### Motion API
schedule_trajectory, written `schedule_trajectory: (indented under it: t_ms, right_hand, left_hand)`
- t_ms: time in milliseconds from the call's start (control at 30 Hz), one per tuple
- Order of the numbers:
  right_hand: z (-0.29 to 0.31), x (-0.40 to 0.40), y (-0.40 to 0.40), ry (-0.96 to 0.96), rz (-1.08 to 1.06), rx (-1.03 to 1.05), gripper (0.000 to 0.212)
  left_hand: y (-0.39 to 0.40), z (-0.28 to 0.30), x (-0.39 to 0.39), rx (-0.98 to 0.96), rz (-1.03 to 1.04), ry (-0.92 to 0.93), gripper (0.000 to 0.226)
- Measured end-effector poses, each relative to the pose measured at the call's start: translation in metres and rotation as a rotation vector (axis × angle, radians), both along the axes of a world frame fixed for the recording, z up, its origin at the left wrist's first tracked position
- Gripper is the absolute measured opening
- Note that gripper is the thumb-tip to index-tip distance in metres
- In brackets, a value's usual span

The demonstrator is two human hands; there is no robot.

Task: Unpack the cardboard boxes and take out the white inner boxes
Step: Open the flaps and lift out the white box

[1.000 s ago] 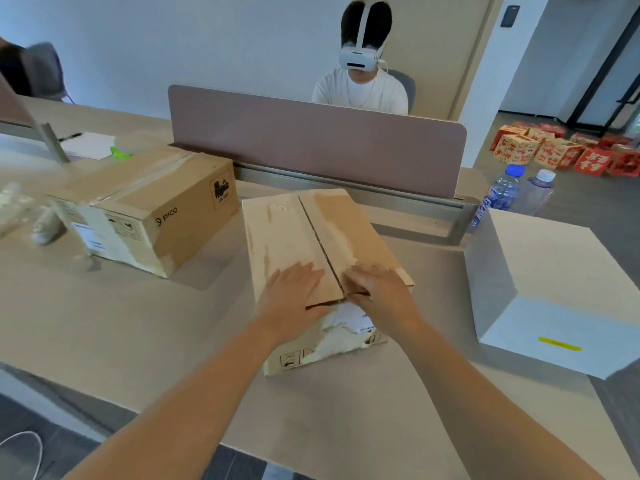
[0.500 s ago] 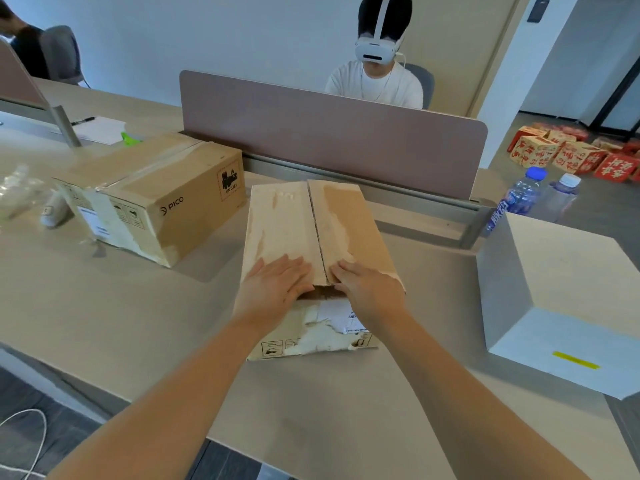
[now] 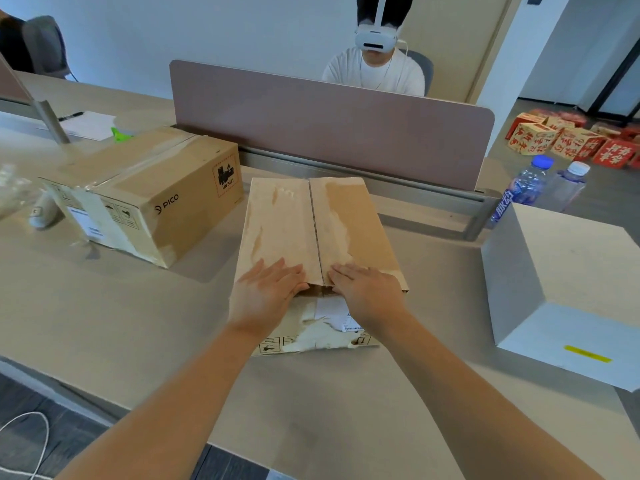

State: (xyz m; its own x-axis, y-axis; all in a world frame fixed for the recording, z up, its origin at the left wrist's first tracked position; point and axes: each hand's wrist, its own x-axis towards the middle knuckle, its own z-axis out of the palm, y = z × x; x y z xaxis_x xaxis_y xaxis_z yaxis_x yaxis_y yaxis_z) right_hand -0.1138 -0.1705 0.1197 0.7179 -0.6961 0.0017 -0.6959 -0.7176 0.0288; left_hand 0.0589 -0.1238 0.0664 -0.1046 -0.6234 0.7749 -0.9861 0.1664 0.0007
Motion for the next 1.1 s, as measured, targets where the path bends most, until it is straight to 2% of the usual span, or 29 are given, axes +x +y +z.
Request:
schedule_trajectory:
  t_ms: [133,233,267,333,400,467,533,633,733,833,900,967,1033,1100]
  right_hand:
    - [-0.003,0.003,-0.004,0.003,-0.019,0.003,0.046]
    - [-0.011,0.007,-0.006,-0.13,0.042,-0.131,0.05]
    - [-0.014,0.007,-0.007,-0.108,0.042,-0.133,0.054]
    - [-0.022,0.008,-0.011,-0.116,0.036,-0.149,0.058]
    - [-0.025,0.006,-0.011,-0.095,0.089,-0.223,0.06]
    - [-0.025,0.004,-0.011,-0.108,0.114,-0.266,0.061]
    - [-0.027,0.004,-0.011,-0.132,0.094,-0.224,0.058]
    - [-0.012,0.009,-0.006,-0.171,0.031,-0.175,0.047]
    - [0.0,0.006,-0.005,-0.051,0.019,-0.032,0.038]
    - [0.013,0.001,-0.001,-0.154,-0.018,0.001,0.035]
    - [0.019,0.0,0.002,-0.244,-0.057,0.027,0.03]
    - [0.031,-0.002,0.006,-0.248,-0.08,0.042,0.042]
    - [0.04,-0.003,0.008,-0.143,-0.105,0.012,0.06]
    - [0.05,-0.001,0.012,-0.058,-0.154,-0.04,0.057]
  left_hand:
    - [-0.001,0.003,0.003,0.014,0.015,0.038,0.063]
    - [-0.001,0.003,0.004,-0.022,0.007,0.039,0.064]
    - [0.0,0.004,0.003,-0.034,0.005,0.036,0.063]
    - [0.001,0.007,0.002,-0.005,0.032,0.056,0.054]
    - [0.0,0.017,0.0,0.086,0.104,0.244,0.033]
    - [-0.004,0.023,0.001,0.129,0.124,0.386,0.042]
    - [-0.001,0.018,0.002,0.111,0.099,0.297,0.063]
    - [0.003,0.017,0.007,0.15,0.02,0.251,0.066]
    - [0.005,0.018,0.012,0.23,-0.034,0.245,0.052]
    - [0.009,0.03,0.015,0.231,-0.059,0.29,0.026]
    - [0.014,0.042,0.015,0.265,-0.021,0.317,0.03]
    - [0.02,0.058,0.013,0.39,0.063,0.411,0.037]
    - [0.023,0.068,0.014,0.529,0.061,0.577,0.041]
    - [0.029,0.078,0.015,0.556,0.068,0.445,0.043]
